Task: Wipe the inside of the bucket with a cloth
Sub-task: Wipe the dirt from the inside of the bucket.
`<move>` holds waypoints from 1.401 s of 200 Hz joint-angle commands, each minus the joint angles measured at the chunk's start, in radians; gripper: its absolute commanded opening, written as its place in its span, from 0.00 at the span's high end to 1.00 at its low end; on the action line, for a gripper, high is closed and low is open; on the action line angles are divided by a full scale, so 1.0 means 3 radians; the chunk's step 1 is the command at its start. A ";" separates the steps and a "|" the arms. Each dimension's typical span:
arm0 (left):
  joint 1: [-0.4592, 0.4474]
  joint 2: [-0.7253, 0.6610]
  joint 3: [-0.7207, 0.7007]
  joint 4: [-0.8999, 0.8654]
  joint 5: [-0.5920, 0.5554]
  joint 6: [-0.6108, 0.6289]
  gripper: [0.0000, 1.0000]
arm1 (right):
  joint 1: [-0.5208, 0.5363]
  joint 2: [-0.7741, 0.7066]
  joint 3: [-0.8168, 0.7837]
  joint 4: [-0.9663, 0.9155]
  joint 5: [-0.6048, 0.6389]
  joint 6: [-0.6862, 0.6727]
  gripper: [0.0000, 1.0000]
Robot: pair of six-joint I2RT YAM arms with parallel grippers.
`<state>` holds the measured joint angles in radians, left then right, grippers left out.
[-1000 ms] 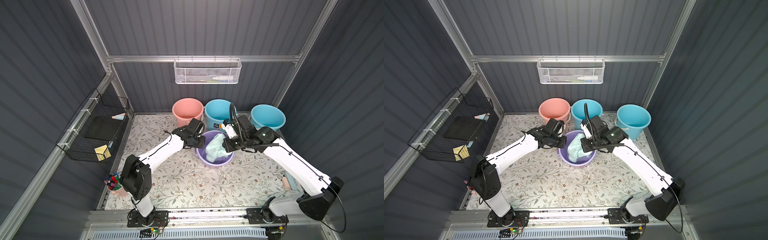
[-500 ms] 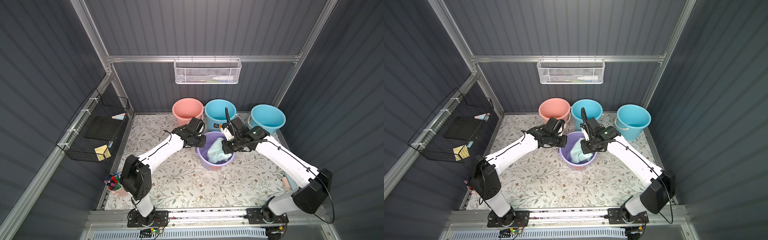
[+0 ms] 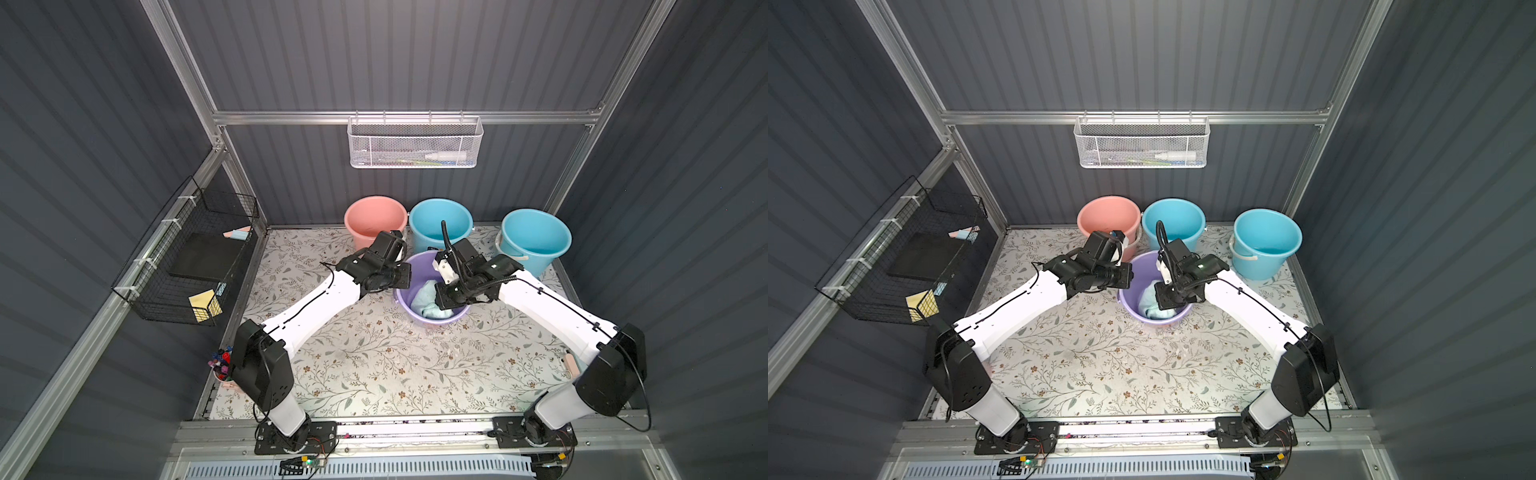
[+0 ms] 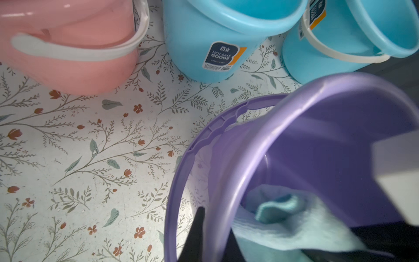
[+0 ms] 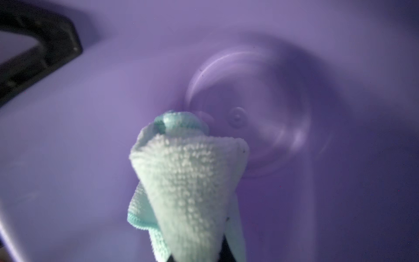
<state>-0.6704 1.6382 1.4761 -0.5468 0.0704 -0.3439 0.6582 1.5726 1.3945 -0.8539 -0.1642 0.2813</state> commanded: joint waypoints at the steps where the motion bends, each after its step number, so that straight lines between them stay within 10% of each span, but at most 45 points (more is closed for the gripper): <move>1: -0.0045 -0.0154 -0.0052 0.0260 -0.0004 -0.0126 1.00 | 0.0007 0.0185 -0.0007 0.0208 -0.0233 0.0018 1.00; 96: -0.0140 -0.0093 -0.0173 0.0330 0.0054 -0.0132 1.00 | 0.0036 0.0627 -0.0252 0.1069 0.0147 0.0044 1.00; 152: -0.0201 -0.0083 -0.0363 0.0228 -0.0019 -0.0144 1.00 | 0.0038 0.0351 -0.0820 0.1968 0.1104 -0.0589 1.00; 211: -0.0240 -0.0107 -0.0380 -0.0040 -0.0549 -0.0163 1.00 | 0.0041 0.0255 -0.0782 0.1027 0.1564 -0.1352 1.00; 280: -0.0291 -0.0259 -0.0390 -0.0050 -0.0984 -0.0244 1.00 | 0.0049 0.0550 -0.0472 -0.0199 0.0482 -0.1492 1.00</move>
<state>-0.7700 1.6333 1.3773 -0.5114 -0.1120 -0.4076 0.6827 1.6939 1.2221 -0.7036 0.1154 -0.1509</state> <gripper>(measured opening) 0.119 0.088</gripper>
